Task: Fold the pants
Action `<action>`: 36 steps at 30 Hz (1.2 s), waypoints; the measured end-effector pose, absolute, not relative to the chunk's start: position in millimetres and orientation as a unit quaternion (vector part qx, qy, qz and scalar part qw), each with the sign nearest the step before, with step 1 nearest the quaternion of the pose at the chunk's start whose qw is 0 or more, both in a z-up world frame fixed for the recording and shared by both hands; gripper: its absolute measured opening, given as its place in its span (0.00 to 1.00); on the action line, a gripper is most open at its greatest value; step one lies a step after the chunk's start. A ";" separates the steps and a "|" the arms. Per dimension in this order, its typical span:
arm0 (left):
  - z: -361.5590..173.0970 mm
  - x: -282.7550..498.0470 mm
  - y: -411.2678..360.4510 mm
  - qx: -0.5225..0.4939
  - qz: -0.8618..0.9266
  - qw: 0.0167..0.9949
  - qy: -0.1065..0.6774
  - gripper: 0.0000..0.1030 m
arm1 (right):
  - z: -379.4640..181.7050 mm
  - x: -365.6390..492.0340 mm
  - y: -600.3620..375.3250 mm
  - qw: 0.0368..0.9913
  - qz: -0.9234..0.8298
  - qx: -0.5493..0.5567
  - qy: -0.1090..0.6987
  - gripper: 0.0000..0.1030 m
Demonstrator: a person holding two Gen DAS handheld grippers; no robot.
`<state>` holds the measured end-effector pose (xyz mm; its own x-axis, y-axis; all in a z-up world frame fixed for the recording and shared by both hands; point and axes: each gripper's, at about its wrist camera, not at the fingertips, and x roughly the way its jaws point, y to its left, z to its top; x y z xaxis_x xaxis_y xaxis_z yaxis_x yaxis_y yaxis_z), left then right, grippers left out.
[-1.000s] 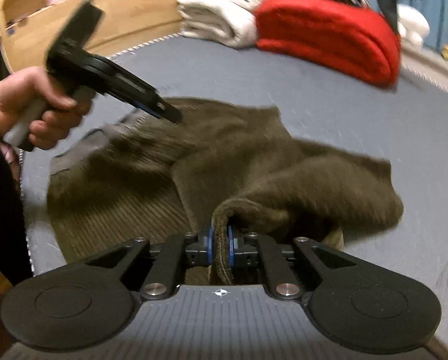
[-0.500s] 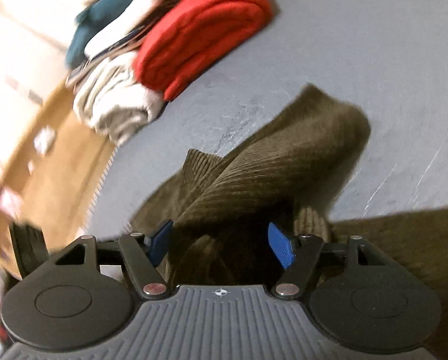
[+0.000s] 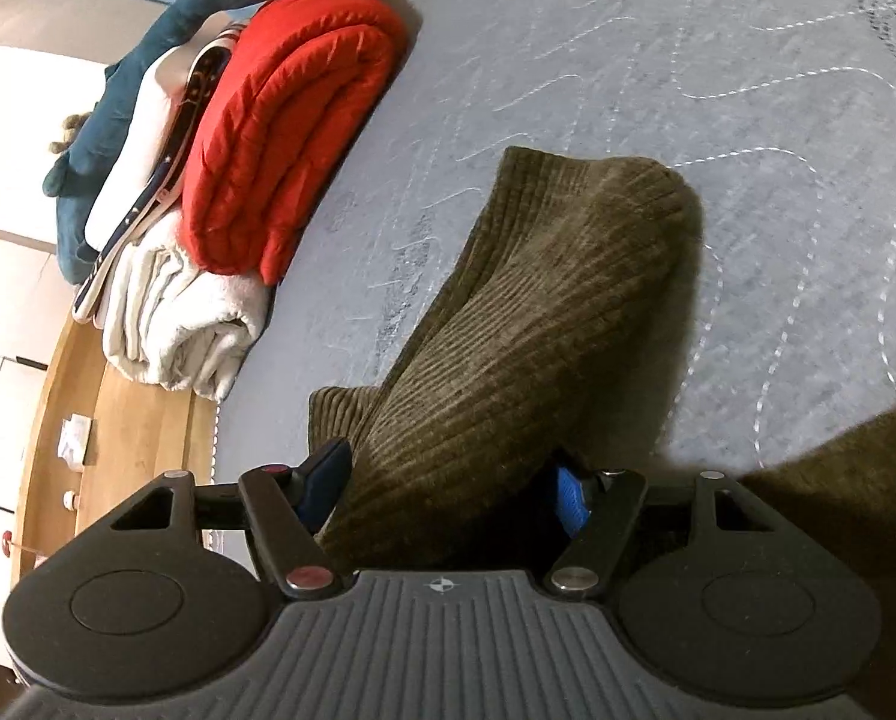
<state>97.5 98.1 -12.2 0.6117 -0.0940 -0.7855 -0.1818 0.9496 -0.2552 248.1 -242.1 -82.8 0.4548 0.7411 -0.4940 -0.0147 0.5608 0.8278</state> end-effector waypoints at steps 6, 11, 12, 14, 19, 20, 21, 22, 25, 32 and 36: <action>-12.8 102.4 96.9 -0.159 0.023 0.882 0.443 0.49 | -78.4 253.9 -237.2 0.764 0.254 0.377 0.458 0.65; -13.1 104.9 95.6 -0.159 0.023 0.881 0.444 0.49 | -69.7 256.8 -232.9 0.781 0.253 0.351 0.450 0.54; -13.3 105.5 95.3 -0.159 0.024 0.881 0.444 0.49 | -67.8 256.7 -232.8 0.785 0.254 0.345 0.448 0.50; -13.3 106.7 94.4 -0.158 0.024 0.881 0.445 0.49 | -62.9 258.0 -229.5 0.794 0.254 0.331 0.442 0.45; -14.6 108.8 91.3 -0.156 0.024 0.881 0.446 0.49 | -53.8 260.9 -230.5 0.816 0.252 0.303 0.423 0.29; -15.5 110.4 90.2 -0.155 0.025 0.881 0.447 0.49 | -52.1 261.7 -231.4 0.821 0.249 0.298 0.419 0.25; -15.8 111.1 89.1 -0.155 0.025 0.881 0.447 0.49 | -50.7 262.7 -233.1 0.823 0.249 0.297 0.415 0.21; -16.5 111.6 89.2 -0.154 0.025 0.881 0.447 0.49 | -49.3 263.6 -234.3 0.826 0.248 0.295 0.411 0.20; -18.6 112.9 87.9 -0.152 0.026 0.880 0.449 0.50 | -41.9 265.8 -235.0 0.837 0.251 0.281 0.398 0.14; -20.1 112.1 85.9 -0.152 0.029 0.883 0.443 0.50 | -8.3 265.3 -256.3 0.873 0.250 0.254 0.332 0.10; -15.9 107.8 76.6 -0.133 0.027 0.899 0.416 0.50 | 18.1 266.9 -306.1 0.915 0.171 0.282 0.233 0.09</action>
<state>107.8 76.6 -15.9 0.6531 -0.0622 -0.7547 -0.1584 0.9634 -0.2164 266.9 -306.1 18.1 0.8334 0.4434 -0.3300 -0.1809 0.7830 0.5952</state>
